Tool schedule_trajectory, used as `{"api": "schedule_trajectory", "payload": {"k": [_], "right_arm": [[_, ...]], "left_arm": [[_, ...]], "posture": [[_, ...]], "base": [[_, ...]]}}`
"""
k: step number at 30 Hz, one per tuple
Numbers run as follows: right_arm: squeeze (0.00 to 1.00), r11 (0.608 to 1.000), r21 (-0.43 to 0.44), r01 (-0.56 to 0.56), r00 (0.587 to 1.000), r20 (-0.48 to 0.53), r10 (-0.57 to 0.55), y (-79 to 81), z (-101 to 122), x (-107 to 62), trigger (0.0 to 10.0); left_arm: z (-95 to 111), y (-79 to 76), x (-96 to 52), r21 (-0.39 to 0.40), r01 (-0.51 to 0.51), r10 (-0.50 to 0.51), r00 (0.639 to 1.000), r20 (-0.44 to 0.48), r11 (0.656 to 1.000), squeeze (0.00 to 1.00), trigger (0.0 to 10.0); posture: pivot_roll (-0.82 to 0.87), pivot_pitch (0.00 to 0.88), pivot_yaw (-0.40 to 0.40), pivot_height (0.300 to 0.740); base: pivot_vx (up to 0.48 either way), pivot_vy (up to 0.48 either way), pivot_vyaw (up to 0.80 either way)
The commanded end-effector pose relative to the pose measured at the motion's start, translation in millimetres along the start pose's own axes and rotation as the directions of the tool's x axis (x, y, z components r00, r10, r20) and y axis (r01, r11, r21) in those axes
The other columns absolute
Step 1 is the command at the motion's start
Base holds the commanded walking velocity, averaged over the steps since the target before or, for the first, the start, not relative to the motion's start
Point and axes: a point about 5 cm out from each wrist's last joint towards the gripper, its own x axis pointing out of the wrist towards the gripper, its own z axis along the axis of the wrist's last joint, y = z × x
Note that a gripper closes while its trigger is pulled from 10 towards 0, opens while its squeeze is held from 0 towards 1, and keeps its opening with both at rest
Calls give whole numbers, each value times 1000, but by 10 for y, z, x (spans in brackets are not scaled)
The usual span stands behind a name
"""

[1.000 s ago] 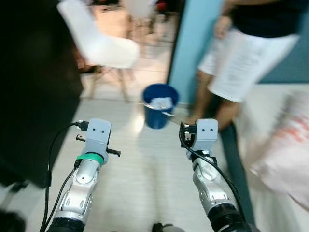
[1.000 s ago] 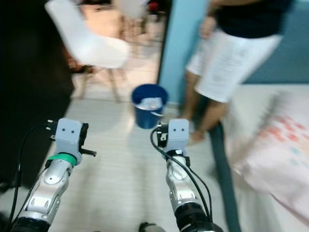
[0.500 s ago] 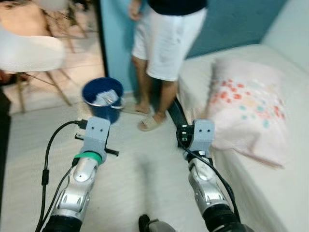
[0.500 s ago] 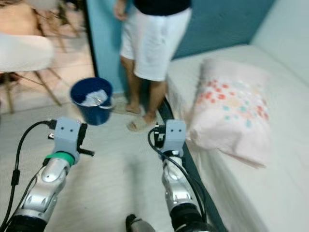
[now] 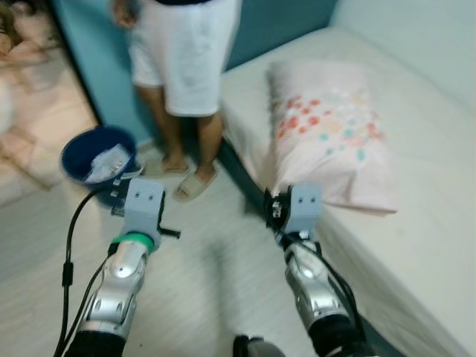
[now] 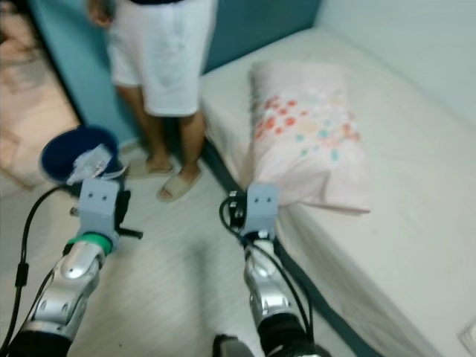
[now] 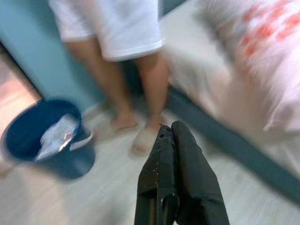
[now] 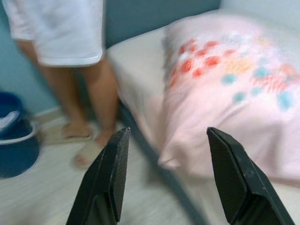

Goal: Clean up the room

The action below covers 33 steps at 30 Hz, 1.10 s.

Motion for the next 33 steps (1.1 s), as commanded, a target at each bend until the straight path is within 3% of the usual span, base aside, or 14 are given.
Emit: {"api": "schedule_trajectory", "payload": {"k": [1,11,24,33], "right_arm": [[0,1000,18,-18,1000,-25,19,94,-59,-42,10000],[0,999,16,-28,999,-19,28,104,-46,-34,10000],[0,992,23,-121,992,-24,122,225,-76,-86,10000],[0,992,21,-121,992,-25,122,209,-74,-79,10000]], "left_arm": [[-123,59,-55,-2,-18,18,999,-52,1000,0,10000],[-134,69,-58,3,-27,27,998,-55,1000,0,10000],[-117,122,-67,58,-82,83,996,-16,995,0,10000],[-93,106,-54,58,-78,78,997,3,995,0,10000]], "posture": [[63,69,34,740],[64,69,33,740],[63,62,27,740],[62,62,25,740]], "base": [[0,0,-800],[0,0,-755],[0,0,0],[411,0,0]]}}
